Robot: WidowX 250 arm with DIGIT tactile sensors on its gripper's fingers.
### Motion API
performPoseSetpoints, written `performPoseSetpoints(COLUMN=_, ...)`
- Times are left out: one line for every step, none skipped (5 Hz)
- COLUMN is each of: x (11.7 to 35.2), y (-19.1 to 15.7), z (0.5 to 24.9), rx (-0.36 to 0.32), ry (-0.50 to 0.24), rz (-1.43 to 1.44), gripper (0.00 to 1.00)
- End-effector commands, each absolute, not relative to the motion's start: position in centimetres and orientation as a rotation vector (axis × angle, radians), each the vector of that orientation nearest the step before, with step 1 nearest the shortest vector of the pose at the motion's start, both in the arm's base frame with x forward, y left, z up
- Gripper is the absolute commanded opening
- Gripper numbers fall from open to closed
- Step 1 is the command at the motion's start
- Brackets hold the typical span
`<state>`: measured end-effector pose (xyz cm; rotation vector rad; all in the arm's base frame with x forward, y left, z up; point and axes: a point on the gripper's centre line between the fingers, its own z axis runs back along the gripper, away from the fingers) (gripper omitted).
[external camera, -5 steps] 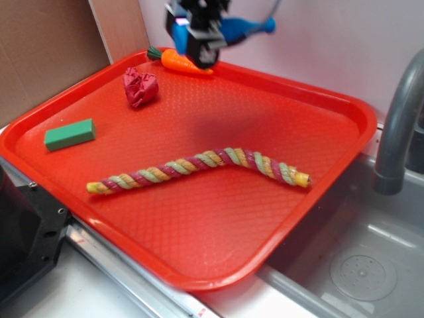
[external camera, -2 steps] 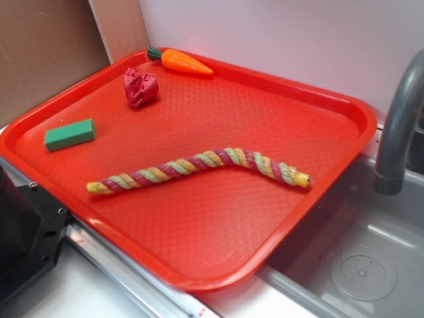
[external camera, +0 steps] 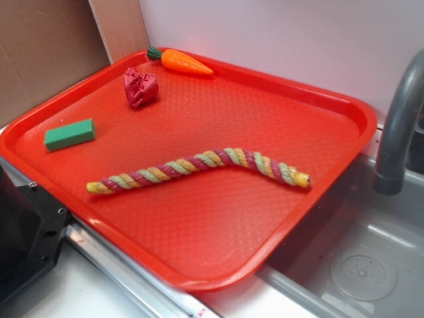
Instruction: Grab the blue bottle.
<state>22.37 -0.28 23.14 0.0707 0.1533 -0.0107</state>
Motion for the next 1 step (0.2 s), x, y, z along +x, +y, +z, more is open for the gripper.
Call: performPoseSetpoints(x=22.47, y=-1.95, z=23.23, rx=0.083, ry=0.112, rz=0.002, gripper=0.00)
